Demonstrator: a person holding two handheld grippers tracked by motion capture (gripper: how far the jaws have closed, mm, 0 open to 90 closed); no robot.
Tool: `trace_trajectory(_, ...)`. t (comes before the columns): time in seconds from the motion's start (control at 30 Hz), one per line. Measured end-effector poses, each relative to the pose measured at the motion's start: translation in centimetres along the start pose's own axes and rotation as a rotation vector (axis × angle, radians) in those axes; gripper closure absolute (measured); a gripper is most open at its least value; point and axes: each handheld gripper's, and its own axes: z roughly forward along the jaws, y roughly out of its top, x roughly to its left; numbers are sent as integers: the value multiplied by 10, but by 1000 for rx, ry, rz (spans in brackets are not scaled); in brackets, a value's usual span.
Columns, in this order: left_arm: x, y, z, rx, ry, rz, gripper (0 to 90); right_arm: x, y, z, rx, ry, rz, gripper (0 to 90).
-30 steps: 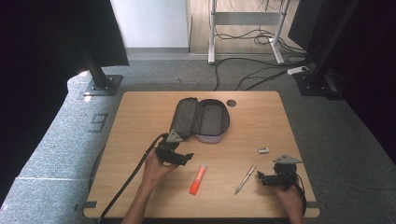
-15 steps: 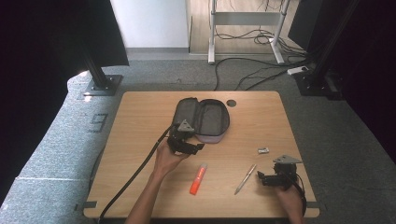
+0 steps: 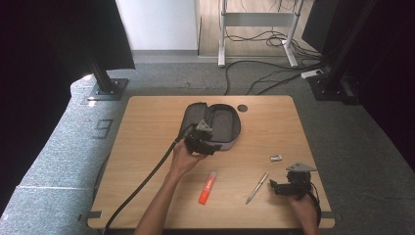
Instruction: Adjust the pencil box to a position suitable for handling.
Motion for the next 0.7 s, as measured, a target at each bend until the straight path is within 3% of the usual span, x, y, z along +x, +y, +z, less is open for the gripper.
trace_trajectory(0.33,5,16,18,-19,-35,-15,453,0,0,0,0,0,0,0)
trace_trajectory(0.4,5,19,22,-9,-31,-1,465,0,0,0,0,0,0,0)
trace_trajectory(0.7,7,26,41,-4,-47,-16,600,0,0,0,0,0,0,0)
